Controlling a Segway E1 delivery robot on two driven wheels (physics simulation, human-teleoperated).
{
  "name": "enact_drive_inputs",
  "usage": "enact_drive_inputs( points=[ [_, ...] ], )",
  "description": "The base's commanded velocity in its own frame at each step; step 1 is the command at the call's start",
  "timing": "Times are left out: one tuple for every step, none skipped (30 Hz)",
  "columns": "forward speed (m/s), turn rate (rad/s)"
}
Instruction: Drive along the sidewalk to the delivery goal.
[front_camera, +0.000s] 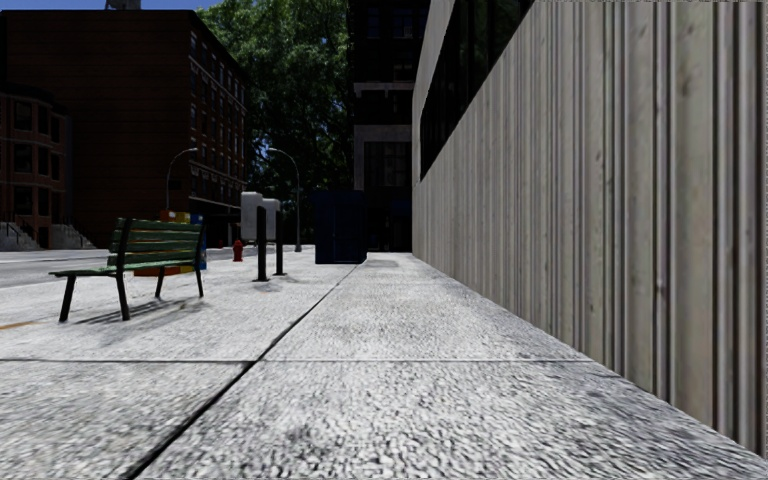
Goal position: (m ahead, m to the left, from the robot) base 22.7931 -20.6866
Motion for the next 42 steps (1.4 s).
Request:
enact_drive_inputs(
  points=[
    [2.00, 0.00],
    [2.00, 0.00],
    [2.00, 0.00],
    [2.00, 0.00],
    [2.00, 0.00],
    [2.00, 0.00],
    [2.00, 0.00],
    [2.00, 0.00],
    [2.00, 0.00],
    [2.00, 0.00],
    [2.00, 0.00],
    [2.00, 0.00],
    [2.00, 0.00],
    [2.00, 0.00],
    [2.00, 0.00],
    [2.00, 0.00],
    [2.00, 0.00],
    [2.00, 0.00],
    [2.00, 0.00],
    [2.00, 0.00],
    [2.00, 0.00],
    [2.00, 0.00],
    [2.00, 0.00],
    [2.00, 0.00],
    [2.00, 0.00],
    [2.00, 0.00],
    [2.00, 0.00],
    [2.00, 0.00],
    [2.00, 0.00],
    [2.00, 0.00],
    [2.00, 0.00],
    [2.00, 0.00],
    [2.00, 0.00],
    [2.00, 0.00],
    [2.00, 0.00],
    [2.00, 0.00],
    [2.00, 0.00],
    [2.00, 0.00],
    [2.00, 0.00],
    [2.00, 0.00],
    [2.00, 0.00],
    [2.00, 0.00]
  ],
)
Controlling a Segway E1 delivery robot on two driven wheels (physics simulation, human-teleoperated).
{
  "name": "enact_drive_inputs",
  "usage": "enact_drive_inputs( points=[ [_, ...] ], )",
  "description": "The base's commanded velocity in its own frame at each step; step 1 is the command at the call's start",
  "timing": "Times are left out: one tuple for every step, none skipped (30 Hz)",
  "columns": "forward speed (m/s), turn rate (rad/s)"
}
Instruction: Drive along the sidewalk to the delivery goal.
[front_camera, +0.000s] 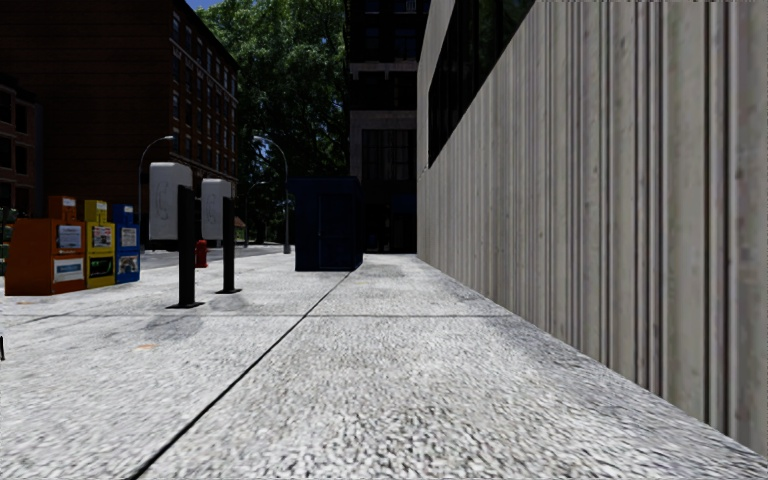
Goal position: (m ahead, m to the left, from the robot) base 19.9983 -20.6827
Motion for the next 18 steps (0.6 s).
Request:
enact_drive_inputs(
  points=[
    [2.00, 0.00],
    [2.00, 0.00],
    [2.00, 0.00],
    [2.00, 0.00],
    [2.00, 0.00],
    [2.00, 0.00],
    [2.00, 0.00],
    [2.00, 0.00],
    [2.00, 0.00],
    [2.00, 0.00],
    [2.00, 0.00],
    [2.00, 0.00],
    [2.00, 0.00],
    [2.00, 0.00],
    [2.00, 0.00],
    [2.00, 0.00],
    [2.00, 0.00],
    [2.00, 0.00]
  ],
)
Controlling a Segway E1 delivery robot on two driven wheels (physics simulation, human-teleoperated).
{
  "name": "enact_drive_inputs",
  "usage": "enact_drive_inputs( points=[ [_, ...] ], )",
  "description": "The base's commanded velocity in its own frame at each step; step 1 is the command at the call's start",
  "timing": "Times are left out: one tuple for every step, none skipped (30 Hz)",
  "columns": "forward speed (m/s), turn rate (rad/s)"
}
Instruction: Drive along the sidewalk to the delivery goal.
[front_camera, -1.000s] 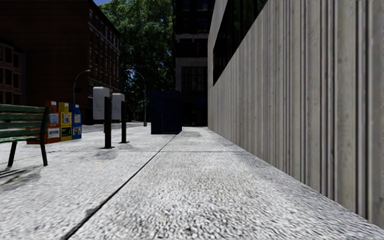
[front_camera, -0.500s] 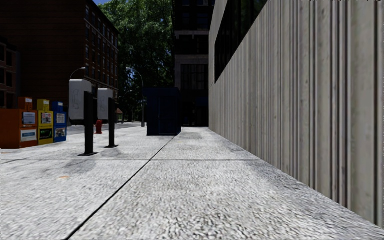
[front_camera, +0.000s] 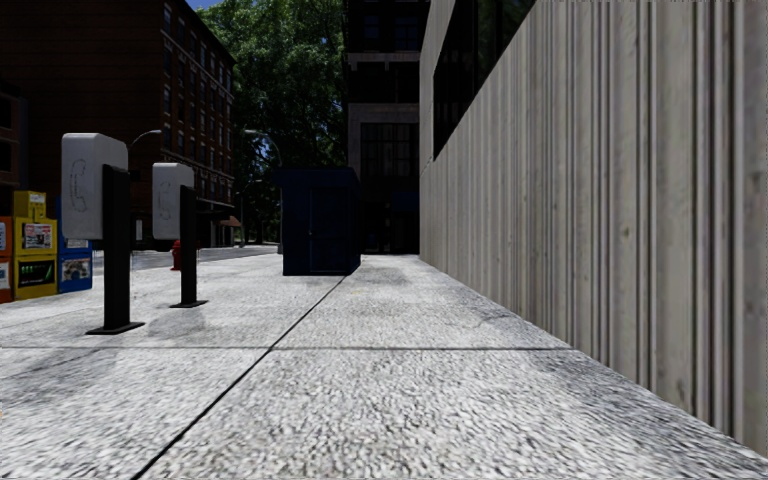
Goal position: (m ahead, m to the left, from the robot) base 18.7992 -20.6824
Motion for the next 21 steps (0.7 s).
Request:
enact_drive_inputs(
  points=[
    [2.00, 0.00],
    [2.00, 0.00],
    [2.00, 0.00],
    [2.00, 0.00],
    [2.00, 0.00],
    [2.00, 0.00],
    [2.00, 0.00],
    [2.00, 0.00],
    [2.00, 0.00],
    [2.00, 0.00],
    [2.00, 0.00],
    [2.00, 0.00],
    [2.00, 0.00],
    [2.00, 0.00],
    [2.00, 0.00],
    [2.00, 0.00],
    [2.00, 0.00],
    [2.00, 0.00],
    [2.00, 0.00],
    [2.00, 0.00],
    [2.00, 0.00]
  ],
)
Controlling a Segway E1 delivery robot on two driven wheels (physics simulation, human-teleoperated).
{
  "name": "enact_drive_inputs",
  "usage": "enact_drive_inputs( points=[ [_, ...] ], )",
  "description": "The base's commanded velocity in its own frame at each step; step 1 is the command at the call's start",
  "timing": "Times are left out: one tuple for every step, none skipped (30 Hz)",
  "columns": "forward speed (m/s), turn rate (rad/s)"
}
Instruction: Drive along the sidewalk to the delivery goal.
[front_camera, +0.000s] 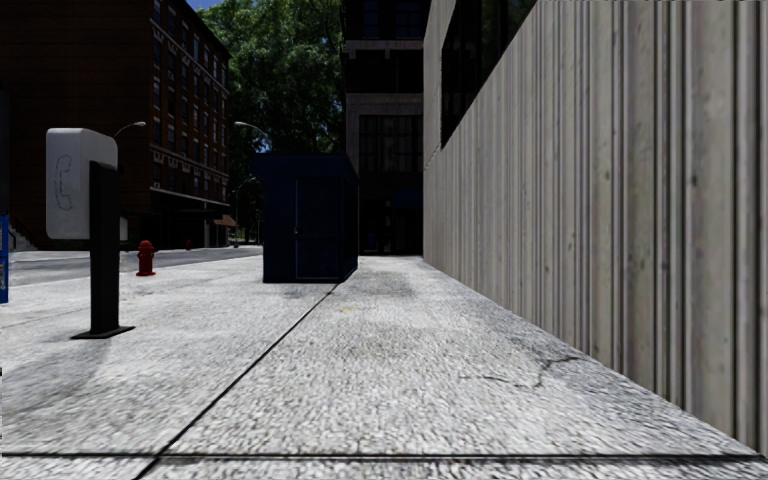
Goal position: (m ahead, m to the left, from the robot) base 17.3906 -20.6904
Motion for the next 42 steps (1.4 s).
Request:
enact_drive_inputs(
  points=[
    [2.00, 0.00],
    [2.00, 0.00],
    [2.00, 0.00],
    [2.00, 0.00],
    [2.00, 0.00],
    [2.00, 0.00],
    [2.00, 0.00],
    [2.00, 0.00],
    [2.00, 0.00],
    [2.00, 0.00],
    [2.00, 0.00],
    [2.00, 0.00],
    [2.00, 0.00],
    [2.00, 0.00],
    [2.00, 0.00],
    [2.00, 0.00],
    [2.00, 0.00],
    [2.00, 0.00],
    [2.00, 0.00],
    [2.00, 0.00],
    [2.00, 0.00],
    [2.00, 0.00],
    [2.00, 0.00],
    [2.00, 0.00],
    [2.00, 0.00],
    [2.00, 0.00],
    [2.00, 0.00],
    [2.00, 0.00],
    [2.00, 0.00],
    [2.00, 0.00],
    [2.00, 0.00],
    [2.00, 0.00],
    [2.00, 0.00],
    [2.00, 0.00],
    [2.00, 0.00],
    [2.00, 0.00],
    [2.00, 0.00],
    [2.00, 0.00],
    [2.00, 0.00],
    [2.00, 0.00],
    [2.00, 0.00],
    [2.00, 0.00]
  ],
)
